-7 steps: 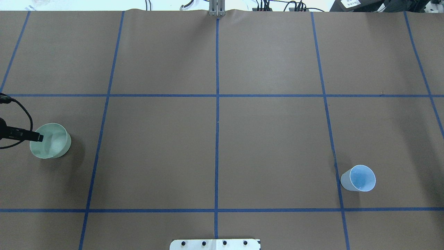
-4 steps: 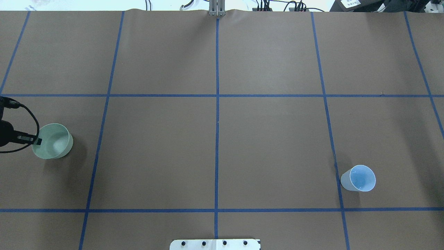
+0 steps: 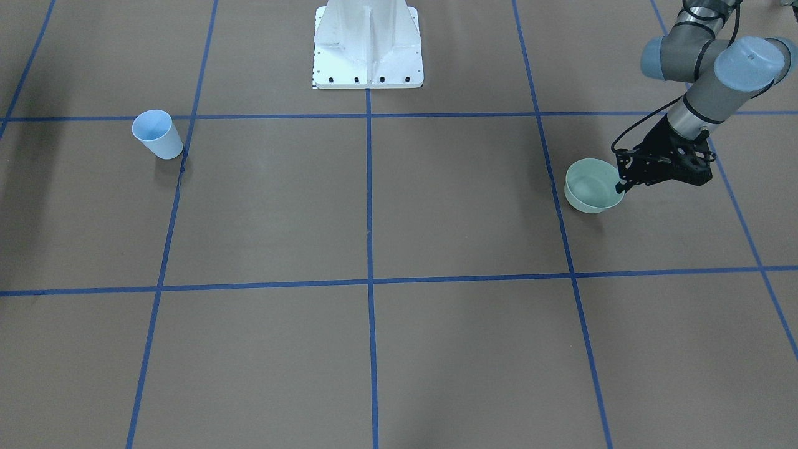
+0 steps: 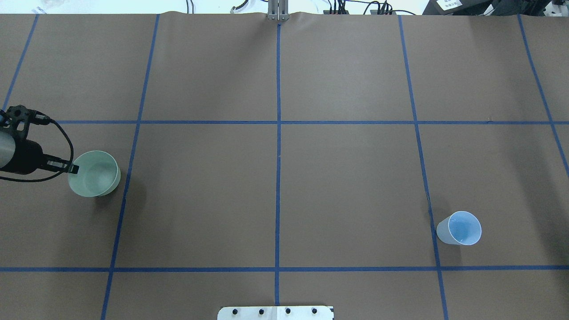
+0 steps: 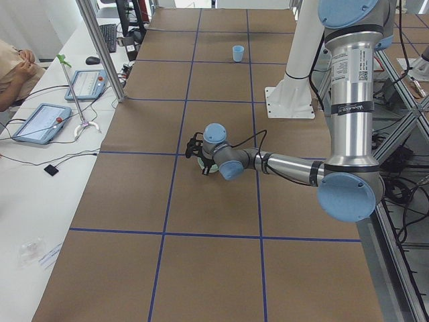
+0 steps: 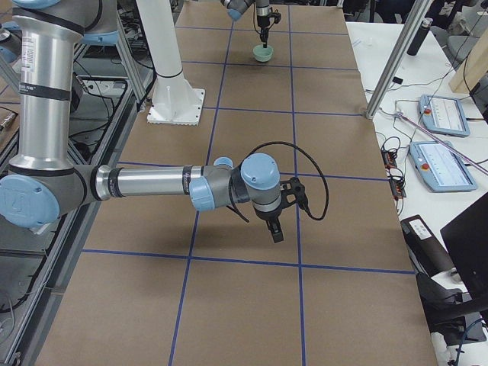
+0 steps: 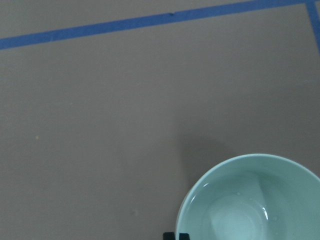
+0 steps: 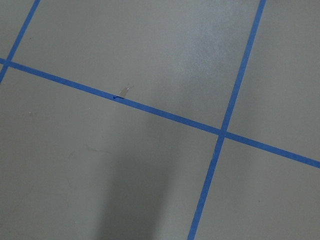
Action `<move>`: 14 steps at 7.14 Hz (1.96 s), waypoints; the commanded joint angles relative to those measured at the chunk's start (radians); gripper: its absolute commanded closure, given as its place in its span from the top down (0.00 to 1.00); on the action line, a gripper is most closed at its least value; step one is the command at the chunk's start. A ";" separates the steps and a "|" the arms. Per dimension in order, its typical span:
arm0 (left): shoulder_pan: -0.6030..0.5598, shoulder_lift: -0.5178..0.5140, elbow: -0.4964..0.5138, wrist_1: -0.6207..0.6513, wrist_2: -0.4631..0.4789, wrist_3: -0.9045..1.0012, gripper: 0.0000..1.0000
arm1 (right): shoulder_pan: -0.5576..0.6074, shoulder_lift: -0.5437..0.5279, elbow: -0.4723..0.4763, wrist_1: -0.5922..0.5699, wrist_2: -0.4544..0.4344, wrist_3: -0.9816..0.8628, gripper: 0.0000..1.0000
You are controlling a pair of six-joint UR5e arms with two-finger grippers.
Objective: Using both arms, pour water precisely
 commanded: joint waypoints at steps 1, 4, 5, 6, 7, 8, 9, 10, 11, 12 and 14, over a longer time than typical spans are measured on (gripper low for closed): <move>0.000 -0.184 -0.004 0.162 -0.021 -0.008 0.00 | 0.000 0.000 0.000 0.000 0.002 0.000 1.00; 0.122 -0.482 0.045 0.341 -0.005 -0.192 0.00 | 0.000 0.002 -0.002 -0.002 0.002 0.002 1.00; 0.177 -0.568 0.077 0.370 0.058 -0.251 0.00 | 0.000 0.003 -0.002 0.000 0.003 0.020 1.00; 0.232 -0.630 0.117 0.378 0.117 -0.288 0.00 | 0.000 0.003 -0.002 0.000 0.005 0.021 1.00; 0.259 -0.695 0.181 0.378 0.125 -0.334 0.00 | 0.000 0.003 -0.002 0.000 0.003 0.022 1.00; 0.292 -0.763 0.253 0.377 0.193 -0.348 0.00 | 0.000 0.003 -0.002 0.000 0.006 0.023 1.00; 0.316 -0.803 0.302 0.377 0.218 -0.349 0.08 | 0.000 0.003 -0.002 0.000 0.006 0.023 1.00; 0.316 -0.803 0.304 0.377 0.219 -0.344 0.50 | 0.000 0.003 -0.002 0.000 0.006 0.023 1.00; 0.314 -0.802 0.304 0.377 0.223 -0.342 0.94 | 0.000 0.005 0.000 0.000 0.006 0.028 1.00; 0.311 -0.800 0.300 0.377 0.223 -0.341 1.00 | 0.000 0.005 0.000 0.000 0.008 0.028 1.00; 0.238 -0.796 0.205 0.475 0.162 -0.333 1.00 | -0.005 0.008 0.009 0.015 0.017 0.026 1.00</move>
